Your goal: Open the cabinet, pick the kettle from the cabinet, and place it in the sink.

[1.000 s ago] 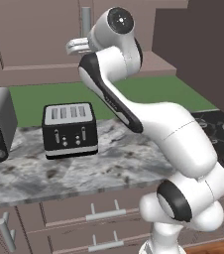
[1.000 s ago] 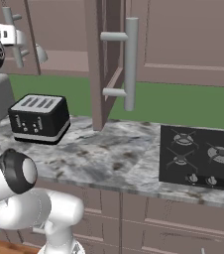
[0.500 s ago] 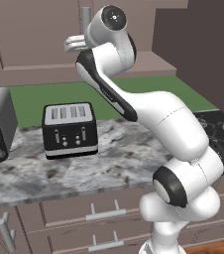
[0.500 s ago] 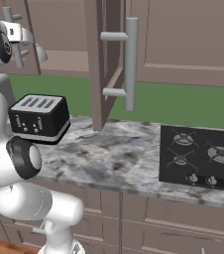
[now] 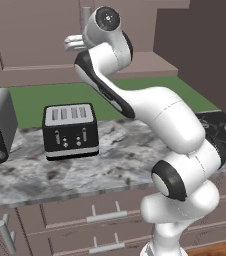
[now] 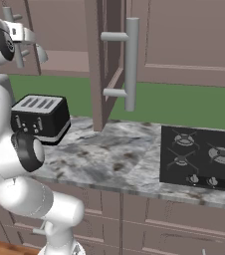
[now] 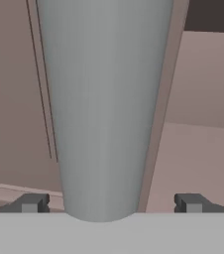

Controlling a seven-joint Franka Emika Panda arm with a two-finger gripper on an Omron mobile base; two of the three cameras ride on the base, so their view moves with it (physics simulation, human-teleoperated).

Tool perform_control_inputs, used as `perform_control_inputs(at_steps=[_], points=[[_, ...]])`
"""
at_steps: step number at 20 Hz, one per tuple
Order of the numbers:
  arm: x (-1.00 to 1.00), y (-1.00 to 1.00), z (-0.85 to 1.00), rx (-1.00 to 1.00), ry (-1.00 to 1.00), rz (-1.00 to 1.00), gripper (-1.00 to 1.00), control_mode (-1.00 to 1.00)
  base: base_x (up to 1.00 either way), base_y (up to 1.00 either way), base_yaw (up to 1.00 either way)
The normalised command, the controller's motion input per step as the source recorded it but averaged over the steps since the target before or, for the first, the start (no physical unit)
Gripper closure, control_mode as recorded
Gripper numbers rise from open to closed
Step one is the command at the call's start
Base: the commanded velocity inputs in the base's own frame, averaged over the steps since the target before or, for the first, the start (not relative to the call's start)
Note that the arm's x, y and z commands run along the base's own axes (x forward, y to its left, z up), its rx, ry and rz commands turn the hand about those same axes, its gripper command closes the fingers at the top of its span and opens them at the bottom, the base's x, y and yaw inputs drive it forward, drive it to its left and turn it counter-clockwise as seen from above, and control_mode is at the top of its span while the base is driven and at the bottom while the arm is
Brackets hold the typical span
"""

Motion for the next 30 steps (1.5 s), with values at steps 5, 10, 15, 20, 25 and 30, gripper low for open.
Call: perform_control_inputs(at_steps=[5,10,15,20,25,30], points=[[0.22,0.12,-0.02,-0.01,0.00,-0.07,1.00,-1.00,0.00,0.00,0.00],[0.06,0.08,0.00,0.00,0.00,-0.09,1.00,-1.00,0.00,0.00,0.00],[-0.03,0.16,0.00,0.00,0.00,-0.07,1.00,-1.00,0.00,0.00,0.00],[-0.16,0.20,0.00,0.00,0.00,-0.04,1.00,-1.00,0.00,0.00,0.00],[-0.25,0.23,0.00,0.00,0.00,-0.03,1.00,-1.00,0.00,0.00,0.00],[-0.27,0.31,0.00,0.00,0.00,-0.04,1.00,-1.00,0.00,0.00,0.00]])
